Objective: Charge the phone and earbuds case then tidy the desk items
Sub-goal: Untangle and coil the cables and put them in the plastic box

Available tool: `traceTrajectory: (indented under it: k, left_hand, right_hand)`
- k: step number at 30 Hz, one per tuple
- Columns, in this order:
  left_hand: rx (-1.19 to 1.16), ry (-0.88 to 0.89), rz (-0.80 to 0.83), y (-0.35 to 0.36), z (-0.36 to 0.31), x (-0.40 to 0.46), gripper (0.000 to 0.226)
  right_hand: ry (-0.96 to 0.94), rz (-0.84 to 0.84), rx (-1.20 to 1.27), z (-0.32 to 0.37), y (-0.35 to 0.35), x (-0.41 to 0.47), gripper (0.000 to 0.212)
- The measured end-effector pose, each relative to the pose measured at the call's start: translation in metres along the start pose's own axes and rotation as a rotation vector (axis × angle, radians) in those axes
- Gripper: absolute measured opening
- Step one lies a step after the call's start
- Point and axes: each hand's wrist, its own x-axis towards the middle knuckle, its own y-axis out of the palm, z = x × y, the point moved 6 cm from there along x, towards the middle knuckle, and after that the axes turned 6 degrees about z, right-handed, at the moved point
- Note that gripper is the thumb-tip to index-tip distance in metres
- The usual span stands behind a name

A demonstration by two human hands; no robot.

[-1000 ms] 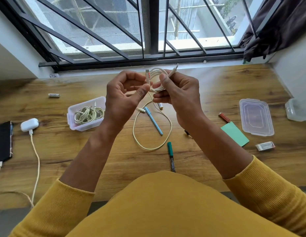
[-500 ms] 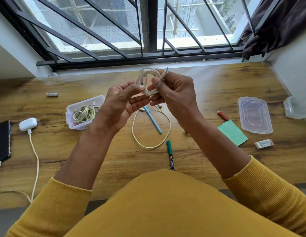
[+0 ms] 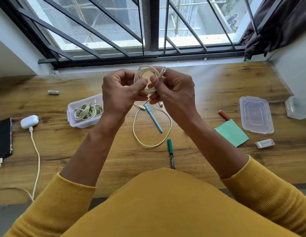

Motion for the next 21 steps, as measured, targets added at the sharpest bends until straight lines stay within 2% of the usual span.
traceTrajectory:
  k: [3, 6, 9, 13, 17, 21]
  left_hand:
    - [0.086, 0.051, -0.059, -0.002, -0.002, -0.003, 0.018]
    - [0.071, 0.053, -0.060, 0.000, -0.002, -0.006, 0.023]
    - [-0.127, -0.073, -0.030, -0.001, 0.006, -0.006, 0.032]
    - [-0.295, -0.266, -0.015, 0.000, 0.022, -0.009, 0.028]
    - [-0.371, -0.366, -0.019, -0.007, 0.036, -0.014, 0.018]
    - [-0.339, -0.364, 0.004, -0.015, 0.043, -0.022, 0.023]
  right_hand:
    - [0.061, 0.002, 0.082, -0.005, 0.004, -0.001, 0.014]
    - [0.141, 0.011, 0.176, -0.011, 0.007, -0.001, 0.017]
    - [0.315, 0.044, 0.322, -0.022, 0.009, -0.001, 0.025]
    - [0.508, 0.122, 0.432, -0.037, 0.013, -0.007, 0.031]
    - [0.543, 0.097, 0.417, -0.044, 0.011, -0.010, 0.021]
    - [0.562, 0.104, 0.379, -0.049, 0.017, -0.013, 0.021]
